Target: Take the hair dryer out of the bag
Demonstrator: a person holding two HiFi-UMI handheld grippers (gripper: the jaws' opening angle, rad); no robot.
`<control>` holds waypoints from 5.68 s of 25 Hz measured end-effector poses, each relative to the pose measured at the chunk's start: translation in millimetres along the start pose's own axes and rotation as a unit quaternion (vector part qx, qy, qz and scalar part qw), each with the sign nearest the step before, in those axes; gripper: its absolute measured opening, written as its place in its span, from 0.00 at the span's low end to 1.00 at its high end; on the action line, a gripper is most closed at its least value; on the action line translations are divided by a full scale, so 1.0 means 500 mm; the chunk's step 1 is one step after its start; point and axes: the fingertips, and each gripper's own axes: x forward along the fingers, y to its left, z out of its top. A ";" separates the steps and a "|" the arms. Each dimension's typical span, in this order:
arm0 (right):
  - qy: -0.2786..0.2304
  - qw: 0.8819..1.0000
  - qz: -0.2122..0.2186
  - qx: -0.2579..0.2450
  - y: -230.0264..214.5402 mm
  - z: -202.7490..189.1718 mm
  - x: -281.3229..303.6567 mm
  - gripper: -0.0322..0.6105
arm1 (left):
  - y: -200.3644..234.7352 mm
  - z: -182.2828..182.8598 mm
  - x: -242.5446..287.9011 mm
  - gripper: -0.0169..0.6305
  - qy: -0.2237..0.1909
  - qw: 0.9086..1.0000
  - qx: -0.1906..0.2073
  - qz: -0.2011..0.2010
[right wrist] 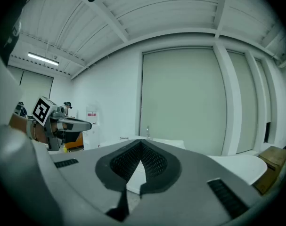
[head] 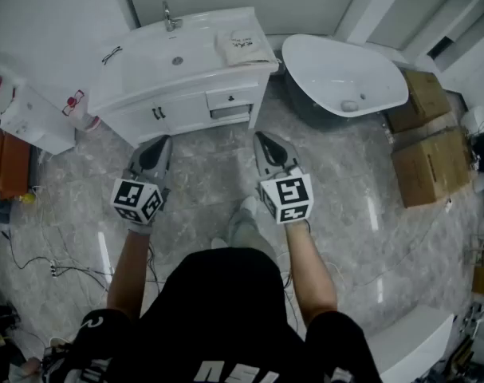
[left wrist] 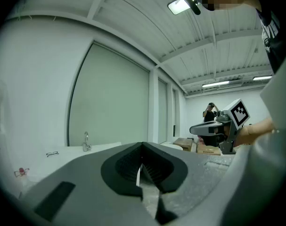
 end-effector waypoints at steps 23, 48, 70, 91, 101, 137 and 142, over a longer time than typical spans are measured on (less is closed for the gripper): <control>0.011 0.999 0.041 0.014 -0.252 -0.017 0.212 0.03 | -0.016 0.020 0.352 0.02 0.018 0.997 0.051 -0.053; 0.045 0.998 0.029 0.018 -0.506 -0.076 0.491 0.03 | 0.121 -0.078 0.732 0.02 0.047 0.997 0.009 -0.058; 0.093 0.991 -0.084 0.041 -0.627 -0.105 0.874 0.03 | 0.393 -0.188 1.089 0.02 0.105 0.964 0.023 -0.242; 0.133 0.972 -0.129 0.146 -0.722 -0.328 0.895 0.03 | 0.323 -0.459 1.188 0.06 0.219 0.924 0.053 -0.310; 0.154 0.962 -0.139 0.176 -0.728 -0.405 0.876 0.03 | 0.297 -0.599 1.203 0.27 0.311 0.887 0.131 -0.316; 0.194 0.960 -0.099 0.175 -0.712 -0.510 1.013 0.04 | 0.260 -0.377 1.424 0.06 0.247 0.898 0.021 -0.364; 0.209 0.958 -0.093 0.173 -0.739 -0.529 1.041 0.04 | 0.247 -0.369 1.471 0.06 0.238 0.895 0.022 -0.376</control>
